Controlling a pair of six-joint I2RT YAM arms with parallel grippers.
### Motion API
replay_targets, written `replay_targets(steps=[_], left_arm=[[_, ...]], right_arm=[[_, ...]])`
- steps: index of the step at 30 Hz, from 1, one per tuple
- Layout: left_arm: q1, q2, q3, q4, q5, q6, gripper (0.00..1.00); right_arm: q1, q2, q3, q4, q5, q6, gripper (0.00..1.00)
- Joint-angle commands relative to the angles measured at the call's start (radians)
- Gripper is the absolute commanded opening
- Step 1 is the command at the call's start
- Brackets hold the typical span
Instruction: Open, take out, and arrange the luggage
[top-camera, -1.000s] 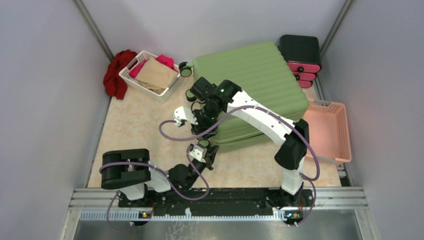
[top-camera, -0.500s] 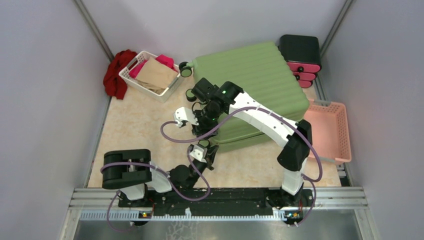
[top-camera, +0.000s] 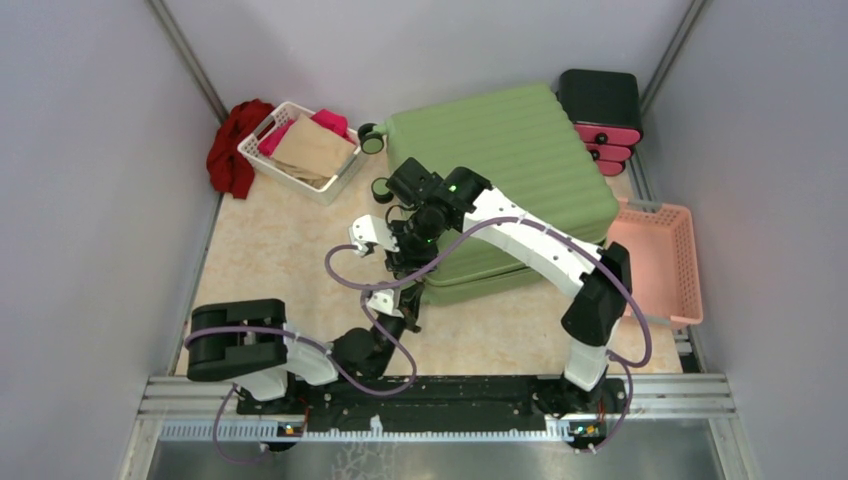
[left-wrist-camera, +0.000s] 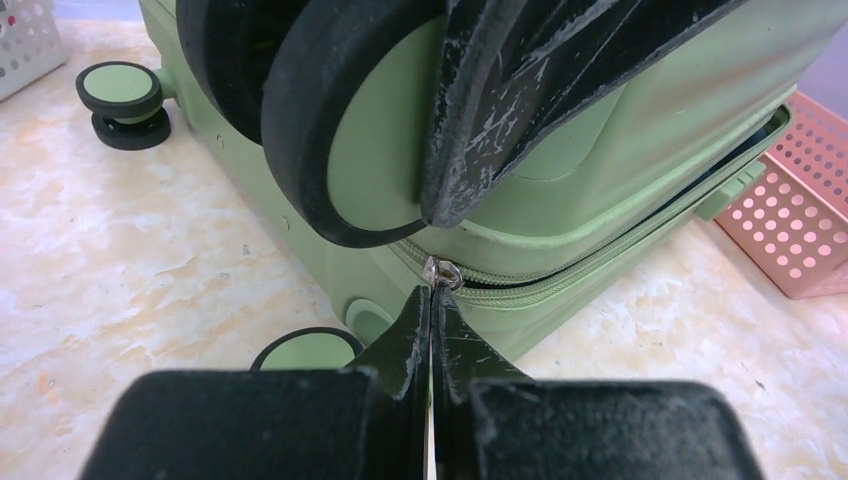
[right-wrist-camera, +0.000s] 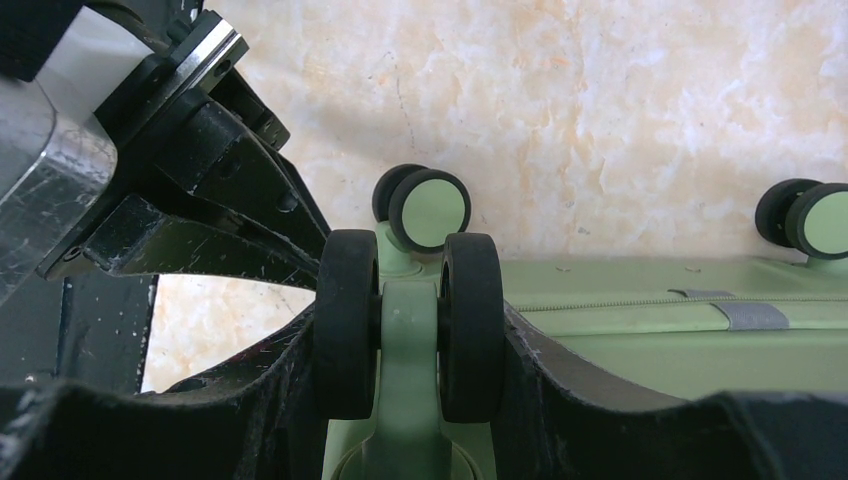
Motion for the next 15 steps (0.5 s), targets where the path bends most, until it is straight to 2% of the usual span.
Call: replay_targets(steps=[1,6,11,15], left_arm=[[0.041,-0.046,-0.003,0.074,-0.133,0.023,0.0],[0.086,-0.074,-0.029,0.063,-0.098,0.009,0.0],[0.152,-0.154,-0.043,-0.064,-0.016,-0.063,0.0],[0.202,-0.197,-0.066,-0.092,0.044,-0.084,0.0]], right_arm=[[-0.001,-0.118,0.016,-0.021,-0.035,0.031,0.0],[0.0,-0.134,-0.001,-0.02,-0.046,0.026,0.0],[-0.001,-0.145,-0.023,-0.016,-0.045,0.022,0.0],[-0.001,-0.144,-0.031,-0.014,-0.05,0.019,0.0]])
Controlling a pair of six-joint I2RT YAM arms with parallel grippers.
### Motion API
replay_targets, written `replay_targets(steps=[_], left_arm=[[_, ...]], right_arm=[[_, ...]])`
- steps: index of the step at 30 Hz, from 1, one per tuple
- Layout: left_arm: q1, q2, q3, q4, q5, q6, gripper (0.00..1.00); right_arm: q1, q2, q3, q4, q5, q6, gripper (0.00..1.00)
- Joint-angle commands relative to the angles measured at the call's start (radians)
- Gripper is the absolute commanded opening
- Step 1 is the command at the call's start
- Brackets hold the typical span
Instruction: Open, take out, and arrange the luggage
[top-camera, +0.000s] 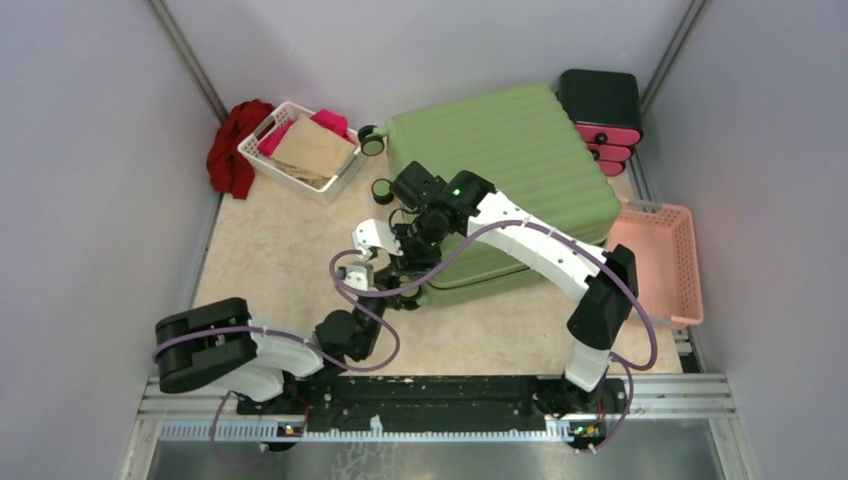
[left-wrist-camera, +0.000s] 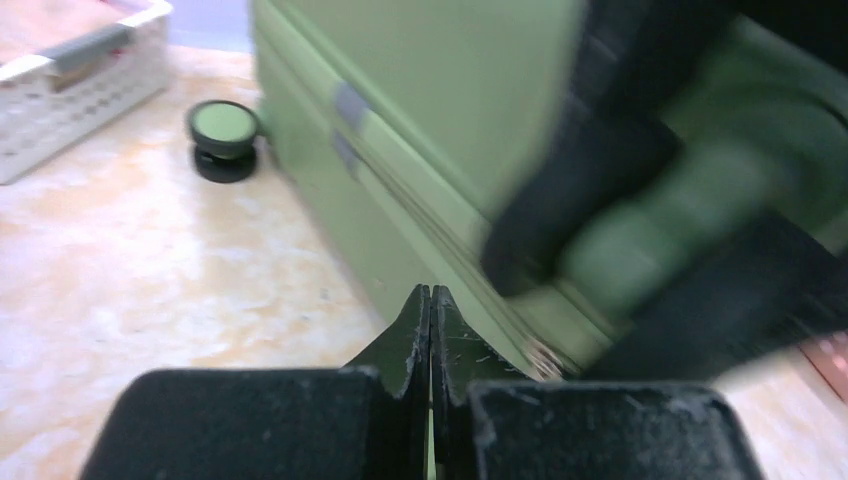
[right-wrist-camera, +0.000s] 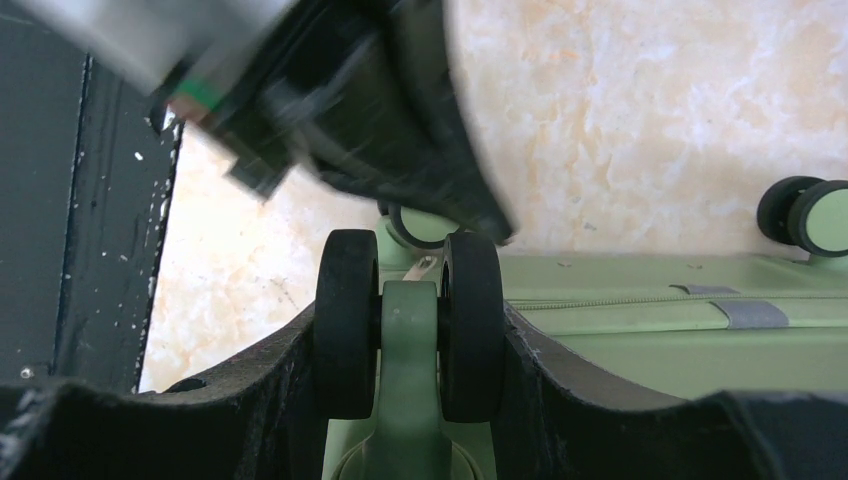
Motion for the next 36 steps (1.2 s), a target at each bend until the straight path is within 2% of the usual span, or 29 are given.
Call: replay_targets(steps=[1,7,12,14,18,22,23,26,31,32,36], left_arm=[[0.078,-0.061,-0.034,-0.003,-0.012,-0.03,0.0],[0.183,-0.118,-0.043,-0.096,0.155,-0.103,0.0],[0.219,-0.157,-0.094,-0.042,0.287,-0.096,0.0],[0.242,-0.2,-0.126,-0.069,0.388,-0.117,0.12],[0.303,-0.305,-0.179,-0.201,0.668,-0.141,0.26],[0.376,-0.346,-0.186,-0.294,0.919,-0.148,0.48],[0.397,-0.338,-0.18,-0.302,0.989,-0.151,0.52],[0.467,-0.268,-0.153,-0.293,1.158,-0.171,0.55],[0.549,-0.108,-0.156,-0.106,1.303,-0.177,0.61],[0.559,-0.026,-0.145,-0.034,1.357,-0.12,0.66],[0.561,0.046,-0.122,0.019,1.391,-0.007,0.7]], right_arm=[[-0.001,-0.115,0.011,-0.04,-0.053,0.03,0.0],[0.0,-0.115,0.007,-0.04,-0.058,0.025,0.0],[0.001,-0.112,0.007,-0.038,-0.055,0.024,0.0],[0.001,-0.111,0.008,-0.038,-0.058,0.023,0.0],[0.001,-0.111,0.009,-0.041,-0.063,0.022,0.0],[0.001,-0.111,0.012,-0.046,-0.074,0.015,0.0],[0.0,-0.109,0.012,-0.049,-0.078,0.012,0.0],[0.001,-0.107,0.012,-0.055,-0.089,0.008,0.0],[0.001,-0.107,0.012,-0.061,-0.095,0.007,0.0],[0.001,-0.108,0.012,-0.061,-0.097,0.007,0.0],[0.001,-0.106,0.011,-0.064,-0.101,0.004,0.0]])
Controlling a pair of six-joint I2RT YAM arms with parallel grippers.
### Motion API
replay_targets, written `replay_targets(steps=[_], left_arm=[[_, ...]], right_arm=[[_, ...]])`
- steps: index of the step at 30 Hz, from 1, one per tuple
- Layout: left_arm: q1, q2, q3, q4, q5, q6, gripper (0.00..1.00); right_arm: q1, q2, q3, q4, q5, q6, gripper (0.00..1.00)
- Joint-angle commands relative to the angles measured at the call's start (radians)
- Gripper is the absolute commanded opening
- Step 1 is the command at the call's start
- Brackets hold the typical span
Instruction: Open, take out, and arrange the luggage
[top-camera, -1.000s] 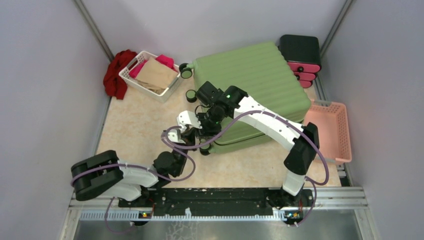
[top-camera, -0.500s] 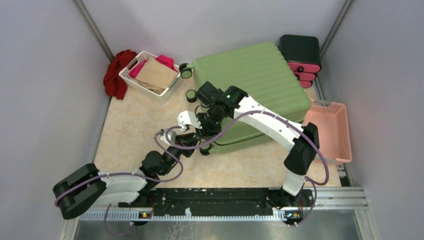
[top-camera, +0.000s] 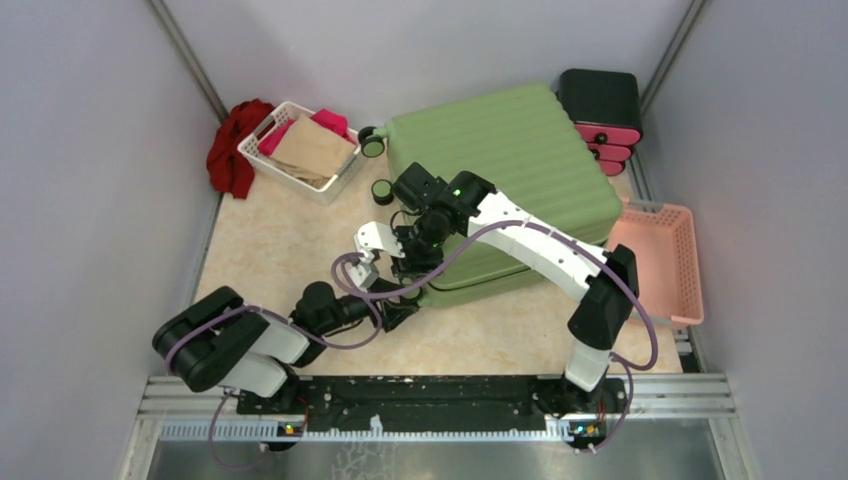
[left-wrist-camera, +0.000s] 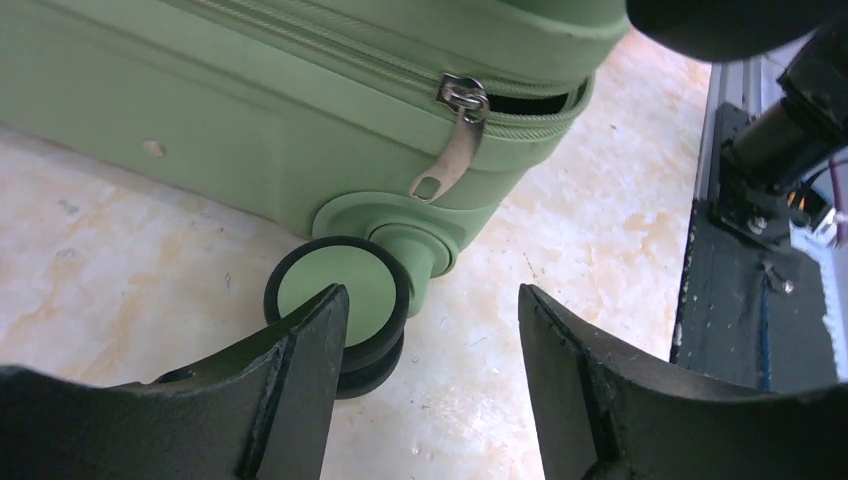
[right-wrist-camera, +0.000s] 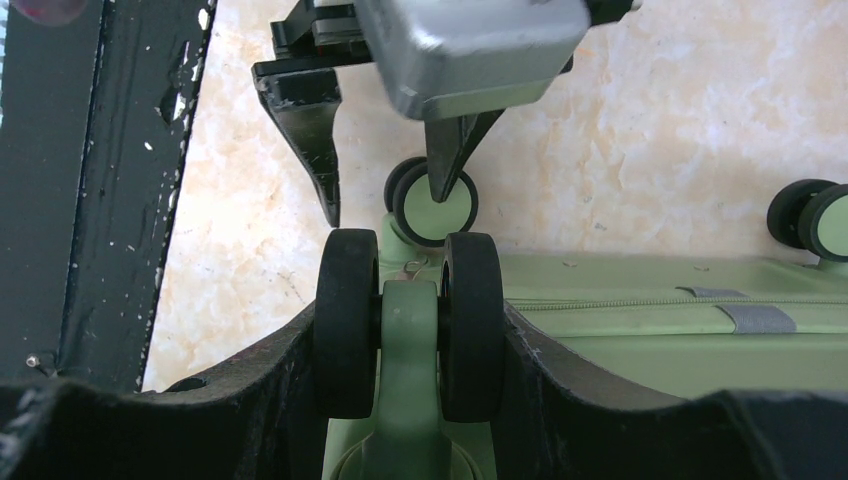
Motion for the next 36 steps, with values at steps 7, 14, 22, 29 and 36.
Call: replay_targets(steps=[7,14,22,29,36], left_arm=[[0.016,0.11,0.047,0.191,0.045,0.263,0.71],[0.051,0.218,0.093,0.295,0.116,0.265,0.67],[0.086,0.379,0.126,0.509,0.293,0.17,0.56],[0.092,0.4,0.149,0.512,0.294,0.154,0.55],[0.095,0.354,0.162,0.512,0.339,0.144,0.53]], right_arm=[[0.0,-0.093,0.03,-0.041,-0.098,0.025,0.0],[0.0,-0.086,0.037,-0.046,-0.099,0.023,0.0],[0.0,-0.081,0.037,-0.046,-0.098,0.023,0.0],[0.001,-0.079,0.036,-0.045,-0.096,0.023,0.0],[0.0,-0.075,0.039,-0.046,-0.095,0.023,0.0]])
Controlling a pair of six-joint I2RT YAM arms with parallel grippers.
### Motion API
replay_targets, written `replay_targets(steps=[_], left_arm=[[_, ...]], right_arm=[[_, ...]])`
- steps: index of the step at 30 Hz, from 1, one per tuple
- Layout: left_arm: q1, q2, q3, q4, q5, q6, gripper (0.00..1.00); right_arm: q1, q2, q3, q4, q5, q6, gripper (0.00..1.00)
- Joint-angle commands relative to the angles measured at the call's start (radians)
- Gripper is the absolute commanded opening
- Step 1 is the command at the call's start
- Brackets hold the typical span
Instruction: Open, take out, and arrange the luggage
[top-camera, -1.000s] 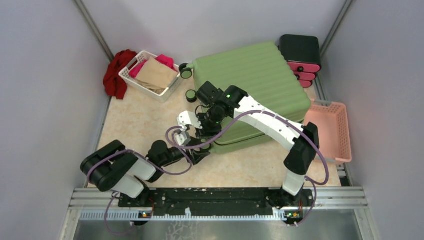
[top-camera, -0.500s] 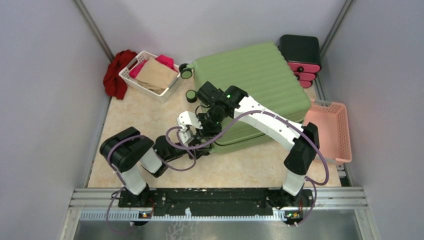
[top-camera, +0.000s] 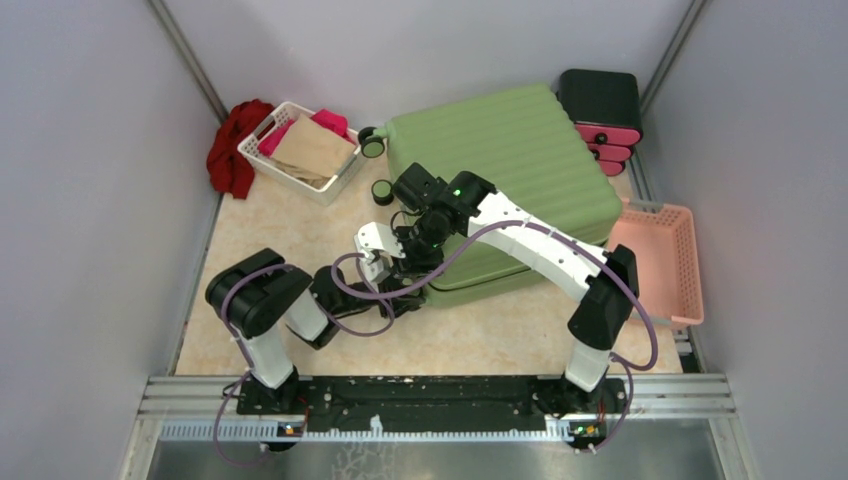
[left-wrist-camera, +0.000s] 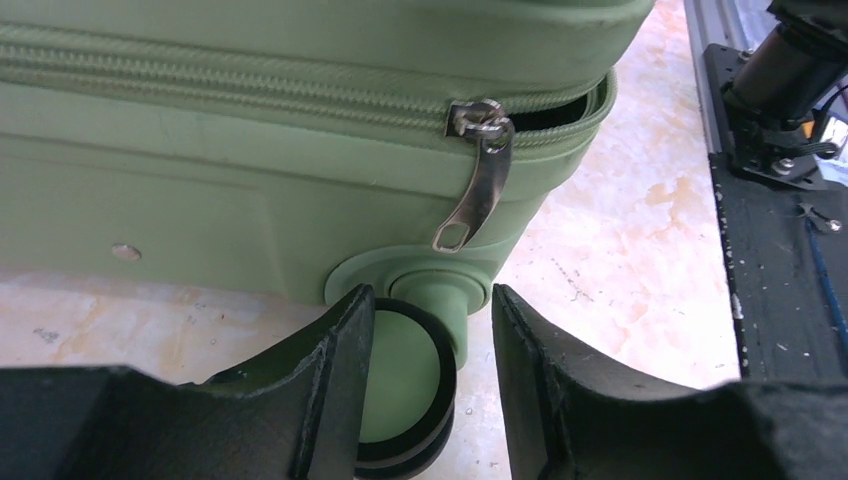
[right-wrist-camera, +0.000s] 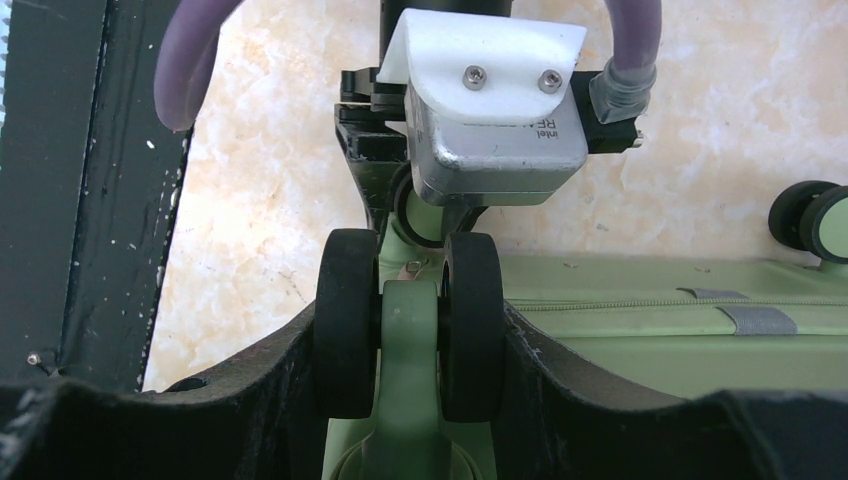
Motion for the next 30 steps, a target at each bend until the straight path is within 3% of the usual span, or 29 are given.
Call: replay_targets(steps=[1,11,23,30], left_arm=[[0.008,-0.044,0.015,0.249,0.072,-0.016,0.53],[0.008,-0.123,0.008,0.239,0.065,-0.023,0.5],[0.006,-0.115,0.021,0.247,0.116,-0.085,0.37],[0.004,-0.123,0.006,0.242,0.033,-0.11,0.37]], right_arm=[[0.0,-0.075,0.039,-0.041,-0.091,0.028,0.0],[0.0,-0.069,0.044,-0.044,-0.093,0.029,0.0],[0.001,-0.06,0.05,-0.046,-0.091,0.028,0.0],[0.002,-0.048,0.063,-0.054,-0.093,0.028,0.0]])
